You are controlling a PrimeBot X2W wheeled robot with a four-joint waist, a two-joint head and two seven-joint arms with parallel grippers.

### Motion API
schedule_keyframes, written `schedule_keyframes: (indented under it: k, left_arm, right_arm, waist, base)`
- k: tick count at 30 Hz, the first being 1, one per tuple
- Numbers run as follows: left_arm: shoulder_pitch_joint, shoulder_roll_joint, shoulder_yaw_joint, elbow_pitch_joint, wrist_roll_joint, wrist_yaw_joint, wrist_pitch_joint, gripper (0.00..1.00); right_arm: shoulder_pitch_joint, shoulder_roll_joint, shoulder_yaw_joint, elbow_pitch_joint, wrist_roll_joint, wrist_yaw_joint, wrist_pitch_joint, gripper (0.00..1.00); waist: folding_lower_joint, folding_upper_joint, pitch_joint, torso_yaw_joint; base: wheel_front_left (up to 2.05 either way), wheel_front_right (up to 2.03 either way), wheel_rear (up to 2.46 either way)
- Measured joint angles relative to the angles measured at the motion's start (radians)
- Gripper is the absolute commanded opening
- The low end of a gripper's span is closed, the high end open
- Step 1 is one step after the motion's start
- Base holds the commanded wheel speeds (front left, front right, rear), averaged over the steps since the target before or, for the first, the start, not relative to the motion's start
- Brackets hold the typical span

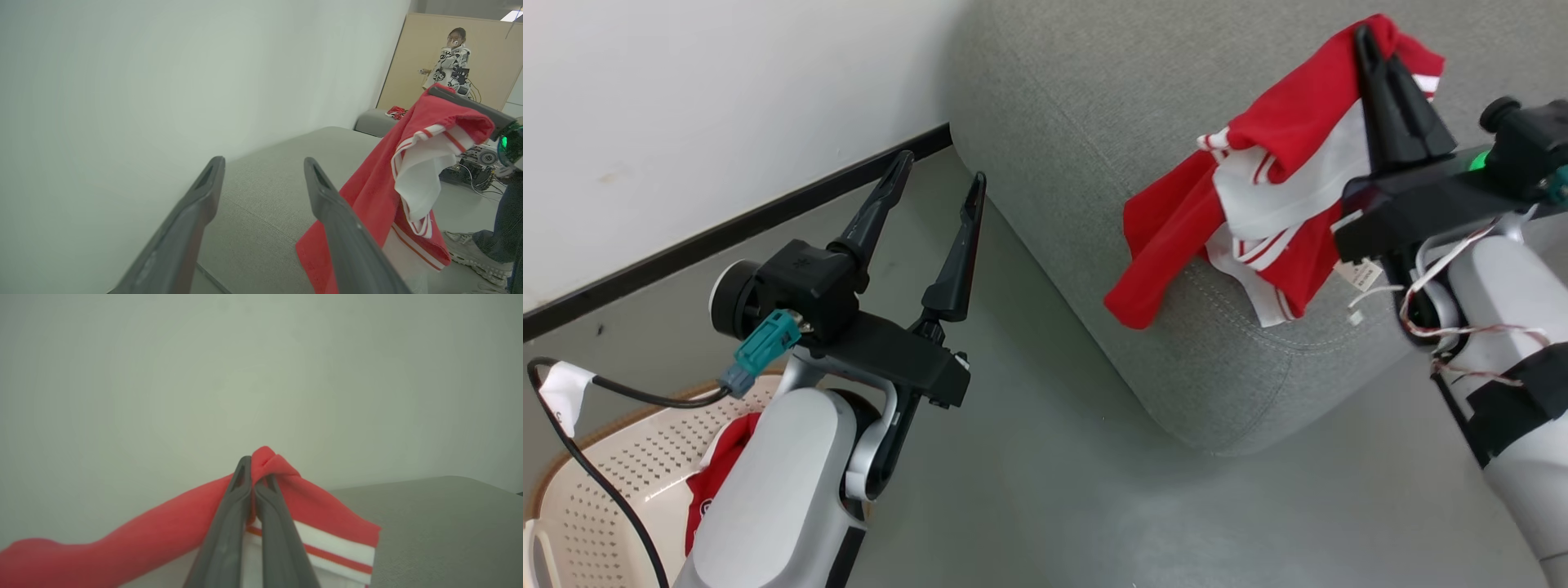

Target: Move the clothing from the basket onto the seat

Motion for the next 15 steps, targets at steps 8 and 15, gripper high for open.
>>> schedule_keyframes:
  k: [8, 15]
  left_arm:
    - [0.0, 0.016, 0.001, -0.012, 0.002, 0.0, 0.013, 1.0]
    - [-0.003, 0.025, -0.002, -0.03, 0.008, 0.0, 0.033, 1.0]
  right_arm:
    - [-0.088, -0.047, -0.054, 0.097, 0.007, 0.001, 0.0, 0.0]
    - [-0.127, -0.075, -0.104, 0.153, 0.021, -0.002, 0.0, 0.0]
  waist:
    - [0.0001, 0.0, 0.042, 0.022]
    - [0.0001, 0.0, 0.088, 0.034]
  base:
    - [0.0, 0.0, 0.0]
    - [0.0, 0.0, 0.0]
